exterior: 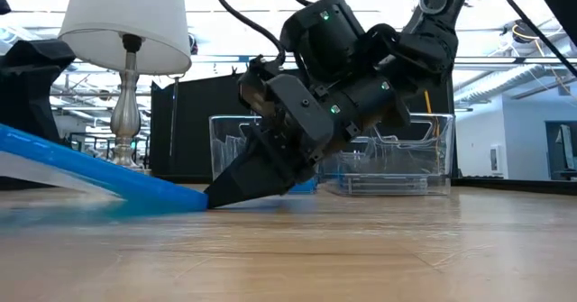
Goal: Pick & place jewel cases by type
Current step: Stack the blue CD case on top of the blue CD cases in the left transparent bin
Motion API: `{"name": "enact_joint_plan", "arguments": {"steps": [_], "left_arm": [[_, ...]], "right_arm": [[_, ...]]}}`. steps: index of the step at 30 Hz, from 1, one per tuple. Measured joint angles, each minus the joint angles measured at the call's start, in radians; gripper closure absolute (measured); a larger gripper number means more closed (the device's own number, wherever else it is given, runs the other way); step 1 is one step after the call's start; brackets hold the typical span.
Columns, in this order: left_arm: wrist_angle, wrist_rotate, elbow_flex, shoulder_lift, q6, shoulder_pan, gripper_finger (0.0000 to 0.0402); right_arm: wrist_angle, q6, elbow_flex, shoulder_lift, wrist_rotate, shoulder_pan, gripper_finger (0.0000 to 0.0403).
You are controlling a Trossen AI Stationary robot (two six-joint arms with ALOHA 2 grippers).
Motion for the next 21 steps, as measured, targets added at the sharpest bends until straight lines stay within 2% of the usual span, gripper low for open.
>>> {"name": "enact_joint_plan", "arguments": {"steps": [4, 7, 13, 17, 21], "left_arm": [[-0.005, -0.003, 0.0, 0.0, -0.013, 0.0, 0.0084], [-0.012, -0.002, 0.001, 0.001, -0.008, -0.001, 0.0114], [-0.122, -0.037, 0.067, 0.003, -0.024, -0.019, 0.0229], [-0.314, -0.05, 0.169, 0.003, -0.125, -0.053, 0.0303], [-0.515, -0.049, 0.292, 0.003, -0.226, -0.098, 0.0364]], "right_arm": [[0.0, -0.001, 0.0, -0.001, 0.01, 0.002, 0.0403], [0.0, -0.001, 0.0, 0.0, 0.025, 0.003, 0.0403], [-0.001, -0.002, 0.0, -0.005, 0.031, 0.004, 0.0403], [-0.006, -0.021, -0.001, -0.028, 0.046, 0.015, 0.0403], [-0.019, -0.088, 0.0, -0.092, 0.122, 0.051, 0.0403]]}}
